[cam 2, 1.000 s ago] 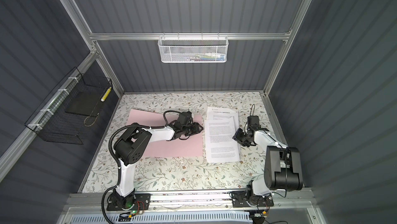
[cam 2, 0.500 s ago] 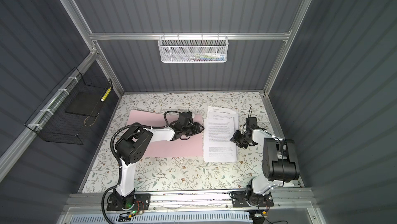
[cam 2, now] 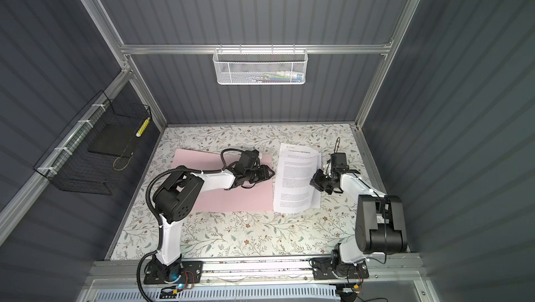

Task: Put the files into the folder
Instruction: 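Pinch the edge of the top white printed sheet with the right gripper, then lift the white sheet with the right gripper and carry it toward the folder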

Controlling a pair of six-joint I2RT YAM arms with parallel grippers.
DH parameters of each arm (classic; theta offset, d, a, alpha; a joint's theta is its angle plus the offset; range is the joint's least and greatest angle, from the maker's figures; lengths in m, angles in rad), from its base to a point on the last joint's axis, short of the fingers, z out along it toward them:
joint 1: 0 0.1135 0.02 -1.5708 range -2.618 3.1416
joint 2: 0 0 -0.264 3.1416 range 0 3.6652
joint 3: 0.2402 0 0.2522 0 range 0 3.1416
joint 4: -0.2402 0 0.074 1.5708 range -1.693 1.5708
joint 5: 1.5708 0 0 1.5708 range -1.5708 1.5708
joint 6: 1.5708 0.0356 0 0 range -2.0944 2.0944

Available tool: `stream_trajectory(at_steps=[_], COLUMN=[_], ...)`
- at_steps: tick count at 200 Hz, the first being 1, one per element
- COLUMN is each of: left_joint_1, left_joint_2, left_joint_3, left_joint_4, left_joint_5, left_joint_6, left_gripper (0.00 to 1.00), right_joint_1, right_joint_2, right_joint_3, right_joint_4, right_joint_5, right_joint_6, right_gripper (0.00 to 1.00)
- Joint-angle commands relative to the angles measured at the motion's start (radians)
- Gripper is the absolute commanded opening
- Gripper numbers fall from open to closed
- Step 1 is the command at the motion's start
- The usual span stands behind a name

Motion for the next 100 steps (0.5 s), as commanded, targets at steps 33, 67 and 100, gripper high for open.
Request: stream_trajectory(at_steps=[33,67,100], left_joint_1=[0.115,0.167,0.218], left_joint_2=[-0.268,-0.435,-0.555], left_joint_3=[0.009,-0.039,-0.117], left_joint_4=[-0.119,-0.199,-0.261], left_joint_5=[-0.054,-0.139,-0.204], left_joint_6=[0.129,0.168,0.176], left_gripper=[0.49,0.49,0.48], right_joint_1=[0.101,0.170,0.260], right_joint_2=[-0.105,-0.104,-0.087], right_joint_3=[0.174,0.305,0.485], right_joint_4=[-0.084,-0.092,-0.132], right_joint_5=[-0.021,-0.021,0.013], right_joint_6=[0.024,0.031,0.021], right_gripper=[0.00,0.00,0.00])
